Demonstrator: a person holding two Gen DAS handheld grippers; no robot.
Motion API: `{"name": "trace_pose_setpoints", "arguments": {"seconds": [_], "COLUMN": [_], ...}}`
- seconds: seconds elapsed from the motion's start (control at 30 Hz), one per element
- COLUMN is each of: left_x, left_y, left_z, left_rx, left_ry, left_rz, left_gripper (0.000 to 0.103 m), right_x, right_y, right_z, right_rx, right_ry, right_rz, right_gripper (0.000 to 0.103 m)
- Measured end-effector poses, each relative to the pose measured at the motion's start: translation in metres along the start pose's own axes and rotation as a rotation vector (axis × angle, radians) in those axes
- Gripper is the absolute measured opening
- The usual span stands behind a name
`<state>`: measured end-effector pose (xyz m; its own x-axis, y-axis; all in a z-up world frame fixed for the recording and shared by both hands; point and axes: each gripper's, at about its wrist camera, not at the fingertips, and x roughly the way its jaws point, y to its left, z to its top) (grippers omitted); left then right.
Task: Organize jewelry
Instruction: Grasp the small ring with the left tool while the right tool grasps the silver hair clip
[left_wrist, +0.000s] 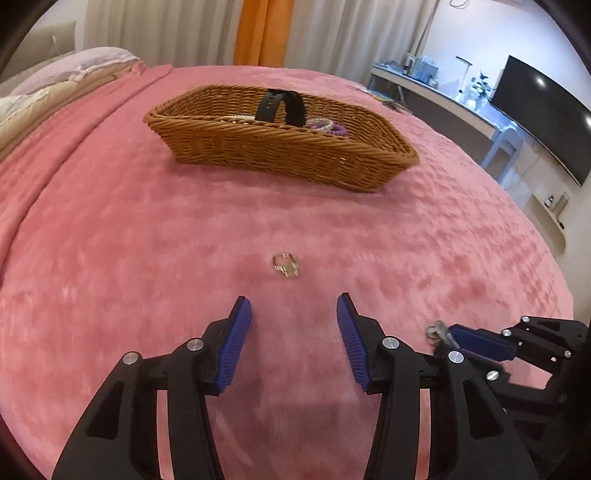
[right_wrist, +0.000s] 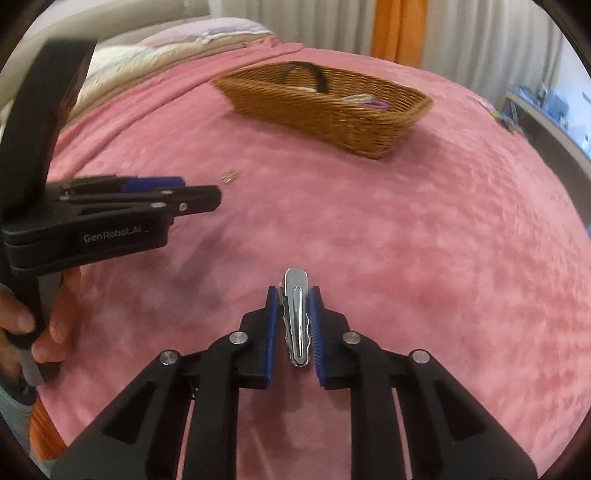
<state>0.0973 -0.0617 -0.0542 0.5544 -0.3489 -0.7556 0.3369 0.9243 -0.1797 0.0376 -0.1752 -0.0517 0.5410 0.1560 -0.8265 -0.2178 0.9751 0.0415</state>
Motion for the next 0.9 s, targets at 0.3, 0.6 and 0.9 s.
{"name": "trace_pose_setpoints", "arguments": {"seconds": [0.3, 0.6, 0.9], "left_x": [0.017, 0.029, 0.029], "left_y": [-0.007, -0.017, -0.02], "left_z": [0.014, 0.017, 0.015], "left_rx": [0.041, 0.116, 0.147], "left_ry": [0.031, 0.005, -0.015], "left_rz": [0.055, 0.119, 0.116], "left_gripper": [0.046, 0.047, 0.016], "right_x": [0.012, 0.012, 0.007], "right_y": [-0.03, -0.022, -0.021], "right_z": [0.001, -0.004, -0.006], "right_rx": [0.064, 0.045, 0.039], "right_ry": [-0.022, -0.044, -0.075], "right_rz": [0.026, -0.009, -0.005], "right_gripper": [0.015, 0.015, 0.014]}}
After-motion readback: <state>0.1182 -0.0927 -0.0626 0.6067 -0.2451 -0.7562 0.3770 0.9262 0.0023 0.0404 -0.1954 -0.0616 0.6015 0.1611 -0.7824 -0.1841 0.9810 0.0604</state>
